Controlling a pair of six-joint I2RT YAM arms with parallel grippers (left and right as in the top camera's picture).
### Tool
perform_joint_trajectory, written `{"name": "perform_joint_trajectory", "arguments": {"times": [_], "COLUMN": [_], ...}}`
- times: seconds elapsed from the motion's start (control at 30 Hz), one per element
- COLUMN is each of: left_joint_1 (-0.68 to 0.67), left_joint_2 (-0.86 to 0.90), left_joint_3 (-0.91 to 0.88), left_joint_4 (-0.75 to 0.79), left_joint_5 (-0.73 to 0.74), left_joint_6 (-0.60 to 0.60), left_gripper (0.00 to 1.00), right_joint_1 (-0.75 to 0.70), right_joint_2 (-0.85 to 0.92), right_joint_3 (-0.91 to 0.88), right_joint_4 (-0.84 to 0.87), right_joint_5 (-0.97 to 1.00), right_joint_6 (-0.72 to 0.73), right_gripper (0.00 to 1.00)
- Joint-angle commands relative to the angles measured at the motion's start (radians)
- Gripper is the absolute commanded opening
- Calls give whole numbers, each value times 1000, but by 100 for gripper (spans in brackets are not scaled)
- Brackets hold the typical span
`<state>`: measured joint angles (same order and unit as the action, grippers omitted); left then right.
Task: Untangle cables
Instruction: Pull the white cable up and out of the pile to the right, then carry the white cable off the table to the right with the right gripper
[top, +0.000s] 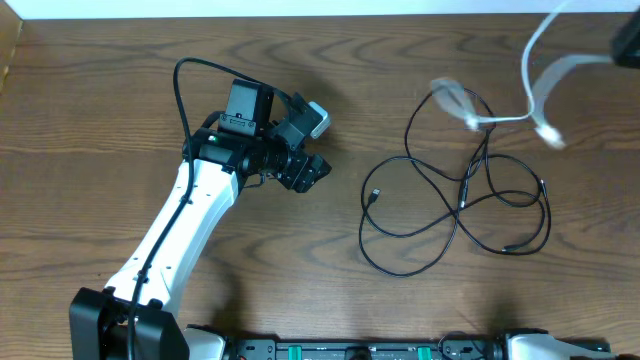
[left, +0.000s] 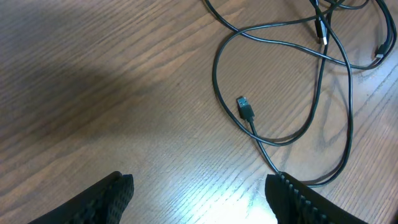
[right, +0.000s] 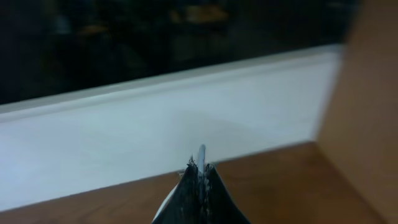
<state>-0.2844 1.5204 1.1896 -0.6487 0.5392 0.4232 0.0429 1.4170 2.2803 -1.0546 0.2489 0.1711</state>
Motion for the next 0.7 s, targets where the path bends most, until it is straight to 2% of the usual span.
{"name": "perform_joint_trajectory", "arguments": {"times": [0.0,0.33,0.47,0.67], "left_joint_1": [-3,-3,-3,-3], "left_joint_2": [0,0,0,0], "left_joint_3": [-6,-6,-6,-6], "left_joint_4": [-2,-2,-2,-27], "left_joint_5": [-10,-10,-10,-10], "left_joint_6": [6,6,6,6], "left_gripper": [73,73,73,73], "right_joint_1": [-83,-388,-508,-599], "right_joint_2": [-9,-8,-5,29], "right_joint_3": [3,3,-2,-43], "right_joint_4": [-26,-100,-123,-123], "right_joint_5": [137,180,179,178], "right_joint_6": [-16,-9,63,87], "right_gripper": [1,1,1,1]}}
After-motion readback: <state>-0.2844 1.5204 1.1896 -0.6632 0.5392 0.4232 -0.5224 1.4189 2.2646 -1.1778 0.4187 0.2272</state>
